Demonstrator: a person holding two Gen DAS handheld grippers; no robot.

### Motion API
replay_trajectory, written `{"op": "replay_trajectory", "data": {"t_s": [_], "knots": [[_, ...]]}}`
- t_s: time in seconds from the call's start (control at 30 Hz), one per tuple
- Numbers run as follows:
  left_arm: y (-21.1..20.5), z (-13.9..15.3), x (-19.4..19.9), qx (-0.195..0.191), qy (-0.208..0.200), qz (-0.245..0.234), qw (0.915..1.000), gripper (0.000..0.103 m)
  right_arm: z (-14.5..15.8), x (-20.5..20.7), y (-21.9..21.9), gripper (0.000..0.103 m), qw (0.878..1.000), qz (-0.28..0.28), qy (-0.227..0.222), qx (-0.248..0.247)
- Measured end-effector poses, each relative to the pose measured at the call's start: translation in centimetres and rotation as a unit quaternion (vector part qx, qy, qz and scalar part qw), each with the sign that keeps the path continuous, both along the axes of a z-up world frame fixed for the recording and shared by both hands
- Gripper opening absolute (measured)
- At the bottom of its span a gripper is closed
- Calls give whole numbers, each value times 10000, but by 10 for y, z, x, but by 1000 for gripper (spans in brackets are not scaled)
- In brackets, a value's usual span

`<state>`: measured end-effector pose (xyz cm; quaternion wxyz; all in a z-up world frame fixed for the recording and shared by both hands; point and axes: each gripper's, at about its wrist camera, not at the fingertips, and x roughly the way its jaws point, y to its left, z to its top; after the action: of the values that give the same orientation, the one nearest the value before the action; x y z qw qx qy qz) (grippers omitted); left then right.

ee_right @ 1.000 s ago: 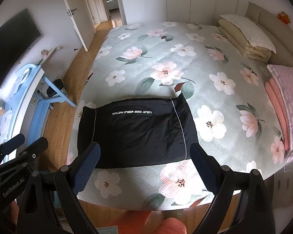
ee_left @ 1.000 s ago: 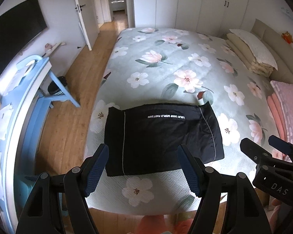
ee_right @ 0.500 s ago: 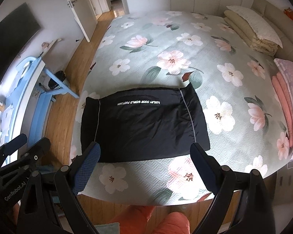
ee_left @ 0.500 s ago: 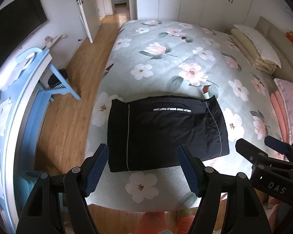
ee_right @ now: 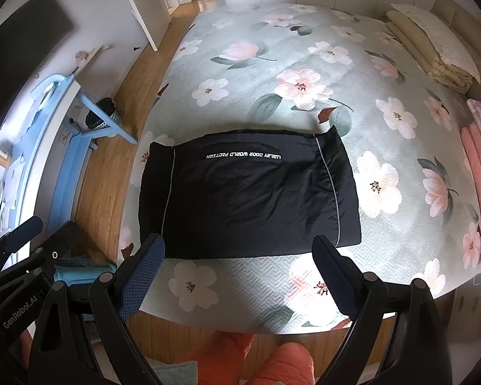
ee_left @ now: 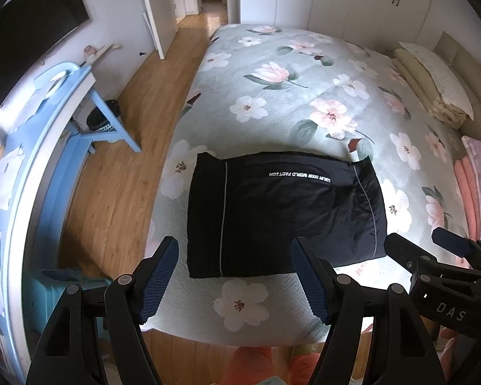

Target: Fold large clothes

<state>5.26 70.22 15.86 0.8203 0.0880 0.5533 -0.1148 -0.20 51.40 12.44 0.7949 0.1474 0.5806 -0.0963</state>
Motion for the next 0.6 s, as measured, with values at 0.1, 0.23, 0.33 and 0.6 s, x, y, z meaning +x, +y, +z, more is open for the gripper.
{"op": "replay_trajectory", "data": {"t_s": [0.1,0.23,0.33,0.6], "knots": [[-4,-3,3,4,36,-16,10000,74,-5,3,-2,94,10000,1,64,43],[-10,-5,5,18,57,-82,9999,74,-10,7,-4,94,9999,-53,123,101],[-14,-6,7,17,79,-114,9999,74,-11,7,-6,94,9999,-68,127,76],[-30,-11,9,-29,142,-309,9994,74,-17,4,-18,94,9994,-260,213,-10]]}}
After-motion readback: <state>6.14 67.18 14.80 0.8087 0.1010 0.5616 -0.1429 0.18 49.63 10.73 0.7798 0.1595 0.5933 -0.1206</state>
